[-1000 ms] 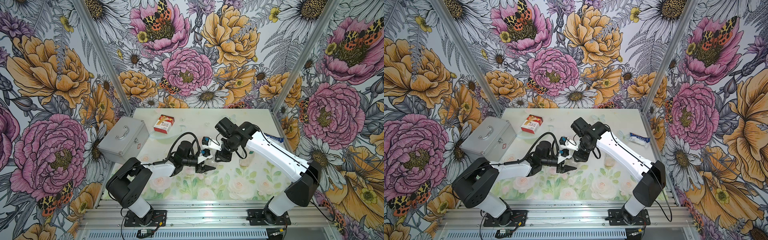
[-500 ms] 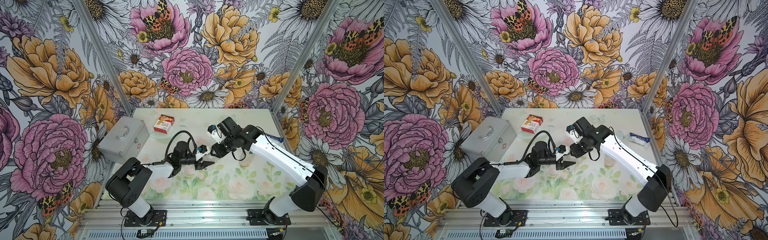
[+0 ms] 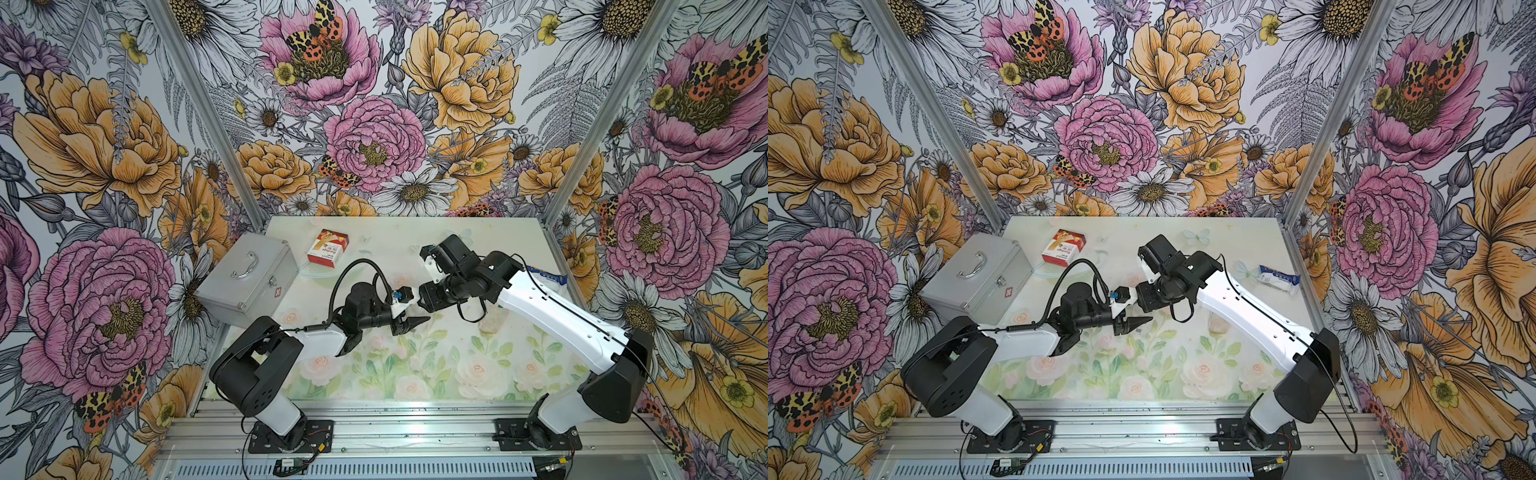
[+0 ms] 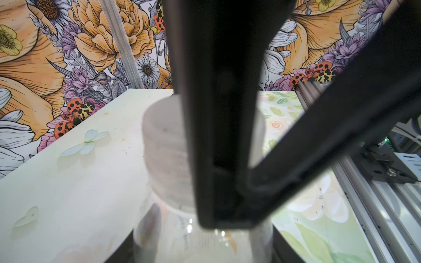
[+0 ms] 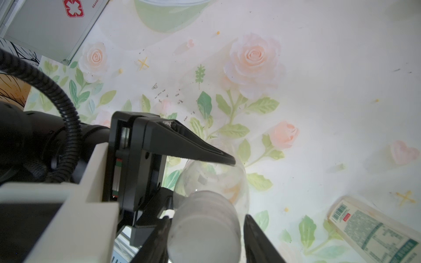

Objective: Screw on the bottle caps
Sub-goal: Screw the bottle cap onto the plastic bottle.

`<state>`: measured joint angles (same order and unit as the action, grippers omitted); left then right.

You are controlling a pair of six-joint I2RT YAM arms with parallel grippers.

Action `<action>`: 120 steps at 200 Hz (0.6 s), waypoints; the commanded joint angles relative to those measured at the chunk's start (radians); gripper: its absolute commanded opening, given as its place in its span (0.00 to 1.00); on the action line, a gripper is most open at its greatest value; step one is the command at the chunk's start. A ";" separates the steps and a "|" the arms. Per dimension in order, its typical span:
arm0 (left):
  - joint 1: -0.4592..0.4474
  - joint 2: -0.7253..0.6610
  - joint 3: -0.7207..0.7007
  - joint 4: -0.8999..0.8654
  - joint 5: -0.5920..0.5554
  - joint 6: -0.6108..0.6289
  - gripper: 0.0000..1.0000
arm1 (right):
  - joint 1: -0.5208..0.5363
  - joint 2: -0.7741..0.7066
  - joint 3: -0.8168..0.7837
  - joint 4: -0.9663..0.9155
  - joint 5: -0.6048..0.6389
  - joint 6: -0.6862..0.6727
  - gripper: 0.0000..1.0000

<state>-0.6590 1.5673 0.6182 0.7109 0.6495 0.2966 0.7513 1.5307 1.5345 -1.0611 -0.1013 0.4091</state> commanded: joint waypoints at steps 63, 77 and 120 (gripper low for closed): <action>-0.009 -0.048 0.005 0.057 -0.030 -0.082 0.53 | 0.001 -0.252 -0.024 0.105 0.023 -0.061 0.65; -0.006 -0.050 0.015 0.057 -0.039 -0.118 0.53 | 0.003 -0.294 -0.077 0.159 0.020 -0.104 0.64; -0.002 -0.072 0.052 0.056 -0.014 -0.253 0.53 | 0.019 -0.375 -0.259 0.385 0.080 -0.190 0.65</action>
<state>-0.6636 1.5379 0.6250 0.7418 0.6323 0.1429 0.7628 1.1633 1.3392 -0.8322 -0.0677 0.2832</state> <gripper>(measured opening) 0.587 0.643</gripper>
